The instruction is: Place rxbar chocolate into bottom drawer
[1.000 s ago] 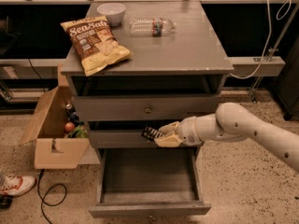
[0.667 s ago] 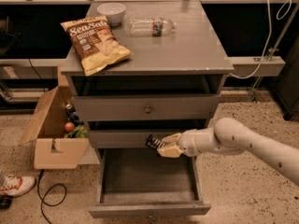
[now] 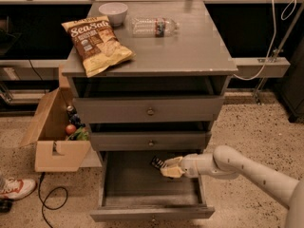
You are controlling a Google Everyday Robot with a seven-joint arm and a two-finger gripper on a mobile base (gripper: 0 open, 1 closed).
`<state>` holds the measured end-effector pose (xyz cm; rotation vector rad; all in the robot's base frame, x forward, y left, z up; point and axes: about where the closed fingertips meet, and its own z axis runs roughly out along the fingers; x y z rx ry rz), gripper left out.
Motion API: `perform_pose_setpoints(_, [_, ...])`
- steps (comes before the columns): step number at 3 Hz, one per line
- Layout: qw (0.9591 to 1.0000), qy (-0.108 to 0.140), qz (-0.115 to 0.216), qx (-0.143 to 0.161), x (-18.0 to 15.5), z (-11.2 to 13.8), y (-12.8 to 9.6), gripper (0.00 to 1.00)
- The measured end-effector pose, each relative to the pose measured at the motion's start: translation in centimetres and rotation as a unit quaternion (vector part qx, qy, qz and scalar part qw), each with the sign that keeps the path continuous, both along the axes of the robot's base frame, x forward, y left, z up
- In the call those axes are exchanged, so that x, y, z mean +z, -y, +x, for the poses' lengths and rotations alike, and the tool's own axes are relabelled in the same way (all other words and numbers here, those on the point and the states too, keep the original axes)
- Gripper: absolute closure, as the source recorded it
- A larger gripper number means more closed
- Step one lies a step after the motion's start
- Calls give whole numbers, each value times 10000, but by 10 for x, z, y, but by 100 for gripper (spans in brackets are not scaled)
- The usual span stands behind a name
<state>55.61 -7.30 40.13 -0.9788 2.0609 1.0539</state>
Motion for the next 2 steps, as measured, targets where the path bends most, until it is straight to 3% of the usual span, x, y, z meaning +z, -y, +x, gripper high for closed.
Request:
perform_pose_setpoints(1, [9989, -449, 115, -46, -73, -2, -1, 100])
perform_pose_setpoints(2, [9977, -670, 66, -91, -111, 0, -2, 100])
